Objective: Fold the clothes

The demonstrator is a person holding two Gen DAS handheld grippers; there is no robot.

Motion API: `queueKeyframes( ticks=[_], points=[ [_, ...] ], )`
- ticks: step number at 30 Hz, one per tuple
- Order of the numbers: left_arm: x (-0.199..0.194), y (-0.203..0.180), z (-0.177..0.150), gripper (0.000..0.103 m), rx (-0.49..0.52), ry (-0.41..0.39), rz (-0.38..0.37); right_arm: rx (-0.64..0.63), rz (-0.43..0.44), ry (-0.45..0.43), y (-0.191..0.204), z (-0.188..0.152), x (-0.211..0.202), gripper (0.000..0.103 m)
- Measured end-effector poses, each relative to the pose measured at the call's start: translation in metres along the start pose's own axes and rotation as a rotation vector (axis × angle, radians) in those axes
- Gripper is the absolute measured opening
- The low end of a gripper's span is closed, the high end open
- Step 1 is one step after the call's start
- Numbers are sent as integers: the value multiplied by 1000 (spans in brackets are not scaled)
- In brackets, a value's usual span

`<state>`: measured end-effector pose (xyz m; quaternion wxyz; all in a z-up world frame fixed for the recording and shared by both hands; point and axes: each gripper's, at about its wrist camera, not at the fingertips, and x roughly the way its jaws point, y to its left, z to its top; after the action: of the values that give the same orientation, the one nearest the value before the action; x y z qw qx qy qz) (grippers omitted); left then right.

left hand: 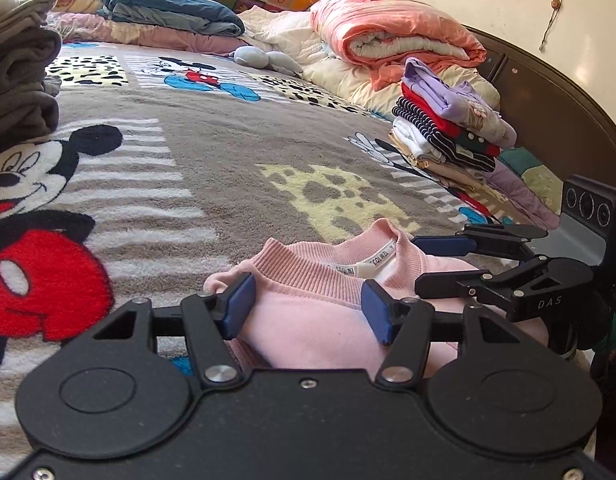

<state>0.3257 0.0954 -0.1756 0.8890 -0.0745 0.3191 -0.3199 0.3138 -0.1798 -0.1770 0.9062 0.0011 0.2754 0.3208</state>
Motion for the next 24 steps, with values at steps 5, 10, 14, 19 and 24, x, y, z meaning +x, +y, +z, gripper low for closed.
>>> queueKeyframes(
  ticks=[5, 10, 14, 19, 24],
  points=[
    [-3, -9, -2, 61, 55, -17, 31, 12, 2, -14, -1, 0, -6, 63],
    [-16, -26, -1, 66, 141, -79, 95, 9, -52, -124, 6, -1, -37, 62],
    [-46, -40, -2, 66, 136, -150, 112, -30, -53, -155, 20, -8, -68, 62],
    [-67, -64, -22, 66, 133, -131, 153, -129, -63, -154, 48, -17, -85, 62],
    [-79, -52, -42, 69, -178, -124, 168, 66, -69, -130, 41, -26, -89, 63]
  ],
)
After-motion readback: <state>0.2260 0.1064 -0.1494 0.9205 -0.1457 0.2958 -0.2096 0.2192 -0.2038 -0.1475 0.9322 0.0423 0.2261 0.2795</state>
